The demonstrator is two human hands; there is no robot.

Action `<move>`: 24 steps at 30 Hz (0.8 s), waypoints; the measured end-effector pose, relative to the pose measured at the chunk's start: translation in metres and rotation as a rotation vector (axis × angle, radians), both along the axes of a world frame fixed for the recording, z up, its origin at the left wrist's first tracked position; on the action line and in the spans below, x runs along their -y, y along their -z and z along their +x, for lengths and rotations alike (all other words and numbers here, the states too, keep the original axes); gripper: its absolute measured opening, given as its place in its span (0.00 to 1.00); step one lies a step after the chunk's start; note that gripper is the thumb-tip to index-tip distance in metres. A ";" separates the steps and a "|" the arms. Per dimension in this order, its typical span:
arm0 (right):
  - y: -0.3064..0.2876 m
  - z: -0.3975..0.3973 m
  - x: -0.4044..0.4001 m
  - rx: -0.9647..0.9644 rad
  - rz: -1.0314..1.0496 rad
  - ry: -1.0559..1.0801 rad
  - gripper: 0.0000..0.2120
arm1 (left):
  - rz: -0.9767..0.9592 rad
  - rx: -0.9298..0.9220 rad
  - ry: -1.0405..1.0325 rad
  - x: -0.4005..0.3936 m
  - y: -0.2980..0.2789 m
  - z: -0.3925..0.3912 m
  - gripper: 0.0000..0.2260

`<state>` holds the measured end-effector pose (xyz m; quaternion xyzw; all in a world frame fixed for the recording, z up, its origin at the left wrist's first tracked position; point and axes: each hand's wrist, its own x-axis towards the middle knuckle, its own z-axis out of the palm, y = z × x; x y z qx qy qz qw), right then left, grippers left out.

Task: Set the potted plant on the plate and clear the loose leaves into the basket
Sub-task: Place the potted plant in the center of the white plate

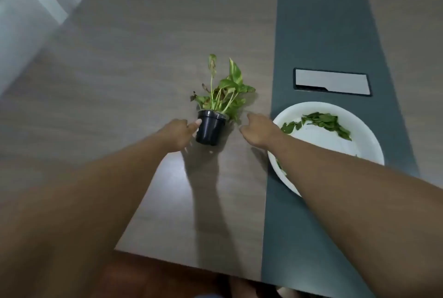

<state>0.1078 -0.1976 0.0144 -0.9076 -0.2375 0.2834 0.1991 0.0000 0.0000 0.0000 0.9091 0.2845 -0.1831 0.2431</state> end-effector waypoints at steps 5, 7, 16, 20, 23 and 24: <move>0.035 -0.007 -0.022 -0.124 0.154 0.161 0.15 | -0.089 0.143 -0.064 -0.013 0.028 0.002 0.22; 0.050 -0.008 -0.033 -0.218 0.223 0.270 0.16 | -0.126 0.169 -0.089 -0.012 0.037 0.005 0.20; 0.086 -0.016 -0.064 -0.565 0.456 0.560 0.18 | -0.294 0.279 -0.262 -0.005 0.068 0.019 0.31; 0.093 -0.017 -0.071 -0.701 0.579 0.661 0.16 | -0.319 0.283 -0.274 -0.004 0.069 0.021 0.29; 0.095 -0.015 -0.072 -0.734 0.643 0.708 0.17 | -0.340 0.289 -0.268 0.001 0.063 0.023 0.28; 0.094 -0.014 -0.069 -0.723 0.656 0.710 0.18 | -0.344 0.298 -0.260 0.005 0.061 0.024 0.28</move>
